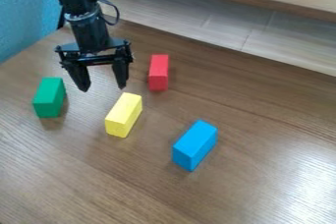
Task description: Put the yellow rectangular block on top of the green rectangular block
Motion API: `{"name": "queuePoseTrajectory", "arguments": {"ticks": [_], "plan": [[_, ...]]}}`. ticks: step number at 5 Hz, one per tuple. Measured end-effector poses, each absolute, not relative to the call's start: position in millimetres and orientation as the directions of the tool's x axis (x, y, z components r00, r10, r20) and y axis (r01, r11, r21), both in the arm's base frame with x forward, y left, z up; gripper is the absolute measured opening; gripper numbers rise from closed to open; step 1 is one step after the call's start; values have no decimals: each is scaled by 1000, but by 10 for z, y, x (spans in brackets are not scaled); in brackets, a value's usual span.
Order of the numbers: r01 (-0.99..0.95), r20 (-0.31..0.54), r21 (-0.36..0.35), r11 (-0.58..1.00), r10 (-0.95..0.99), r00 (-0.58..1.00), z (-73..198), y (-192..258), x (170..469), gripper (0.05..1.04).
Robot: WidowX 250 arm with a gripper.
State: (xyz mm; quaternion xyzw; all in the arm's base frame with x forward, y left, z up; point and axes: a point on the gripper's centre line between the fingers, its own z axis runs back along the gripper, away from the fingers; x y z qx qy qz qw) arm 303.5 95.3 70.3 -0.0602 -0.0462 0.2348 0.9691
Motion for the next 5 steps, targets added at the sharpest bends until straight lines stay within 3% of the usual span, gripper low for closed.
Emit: {"name": "queuePoseTrajectory", "arguments": {"ticks": [2, 4, 5], "plan": [[-456, 21, -134, 880, 463, 886, 580, 815, 3013, 1001], [-388, 76, -160, 908, 403, 912, 773, 527, 2965, 1001], [-368, 80, -128, 921, 379, 922, 698, 529, 2899, 1001]]}}
